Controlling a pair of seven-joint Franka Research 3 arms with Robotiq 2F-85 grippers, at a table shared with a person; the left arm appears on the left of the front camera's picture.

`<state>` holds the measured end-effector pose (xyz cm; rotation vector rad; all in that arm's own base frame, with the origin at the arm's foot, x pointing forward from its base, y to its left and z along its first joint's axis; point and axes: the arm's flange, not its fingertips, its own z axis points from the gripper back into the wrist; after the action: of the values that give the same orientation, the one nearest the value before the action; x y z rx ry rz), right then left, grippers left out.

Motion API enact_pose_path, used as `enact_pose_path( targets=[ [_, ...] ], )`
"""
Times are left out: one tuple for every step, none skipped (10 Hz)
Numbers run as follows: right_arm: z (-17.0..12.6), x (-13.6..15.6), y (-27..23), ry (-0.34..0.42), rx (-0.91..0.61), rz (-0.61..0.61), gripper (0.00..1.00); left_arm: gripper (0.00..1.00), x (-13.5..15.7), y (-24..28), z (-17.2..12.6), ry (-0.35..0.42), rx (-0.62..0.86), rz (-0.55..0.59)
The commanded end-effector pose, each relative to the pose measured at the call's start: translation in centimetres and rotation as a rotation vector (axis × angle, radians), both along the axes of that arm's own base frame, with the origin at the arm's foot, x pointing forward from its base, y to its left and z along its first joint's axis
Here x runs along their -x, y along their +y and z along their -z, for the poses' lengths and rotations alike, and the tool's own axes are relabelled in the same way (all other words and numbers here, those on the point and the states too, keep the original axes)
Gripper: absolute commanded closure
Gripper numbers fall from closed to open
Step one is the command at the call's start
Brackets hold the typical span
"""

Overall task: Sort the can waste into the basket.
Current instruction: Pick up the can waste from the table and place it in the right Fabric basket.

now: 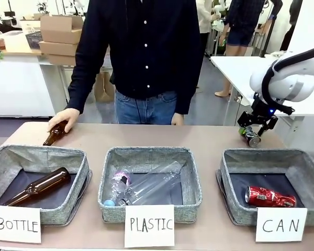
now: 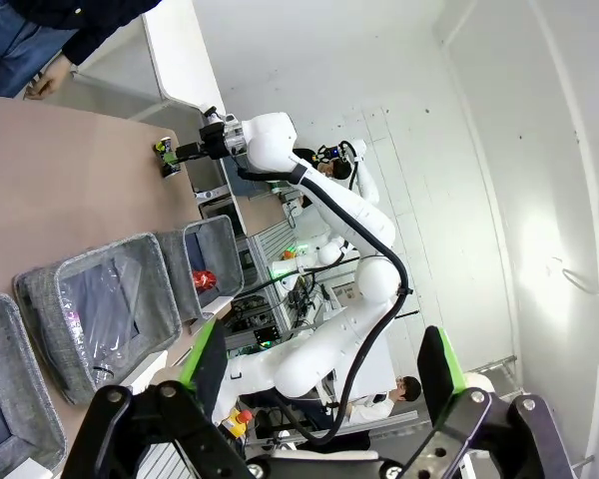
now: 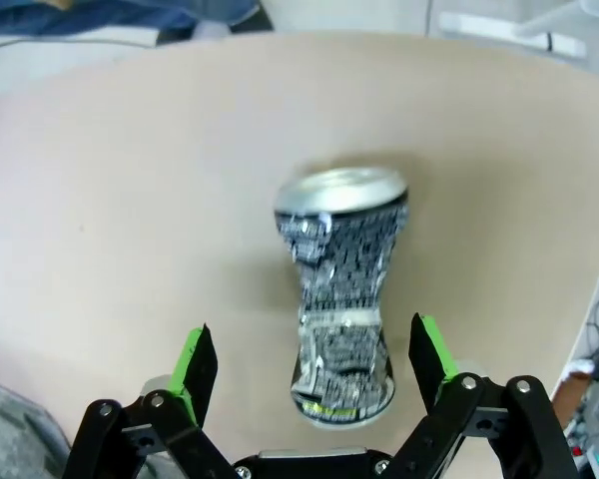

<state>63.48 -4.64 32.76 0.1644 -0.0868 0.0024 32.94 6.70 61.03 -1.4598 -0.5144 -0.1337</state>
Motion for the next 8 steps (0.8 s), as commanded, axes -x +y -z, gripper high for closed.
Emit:
enact_pose_path(
  targets=[
    [0.6,-1.4,-0.2,-0.038,0.043,0.004,0.00,0.00,0.2,-0.2,-0.3,-0.003,0.021,0.004],
    [1.3,-1.8,-0.1,-0.036,0.060,0.016,0.00,0.00,0.2,-0.2,-0.3,-0.003,0.021,0.004],
    [1.9,-2.1,0.0,-0.026,0.068,0.024,0.00,0.00,0.2,-0.2,-0.3,-0.003,0.021,0.004],
    [2.2,-2.2,-0.1,-0.020,0.079,0.027,0.00,0.00,0.2,-0.2,-0.3,-0.003,0.021,0.004],
    [2.3,-2.1,-0.1,-0.015,0.081,0.027,0.00,0.00,0.2,-0.2,-0.3,-0.003,0.021,0.004],
    [2.4,-2.1,-0.1,-0.007,0.078,0.024,0.00,0.00,0.2,-0.2,-0.3,-0.003,0.021,0.004],
    [2.3,-2.0,-0.1,0.002,0.069,0.025,0.00,0.00,0.2,-0.2,-0.3,-0.003,0.021,0.004],
    [2.4,-2.1,0.0,0.009,0.065,0.023,0.58,0.00,0.2,-0.2,-0.3,-0.003,0.021,0.004]
  ],
)
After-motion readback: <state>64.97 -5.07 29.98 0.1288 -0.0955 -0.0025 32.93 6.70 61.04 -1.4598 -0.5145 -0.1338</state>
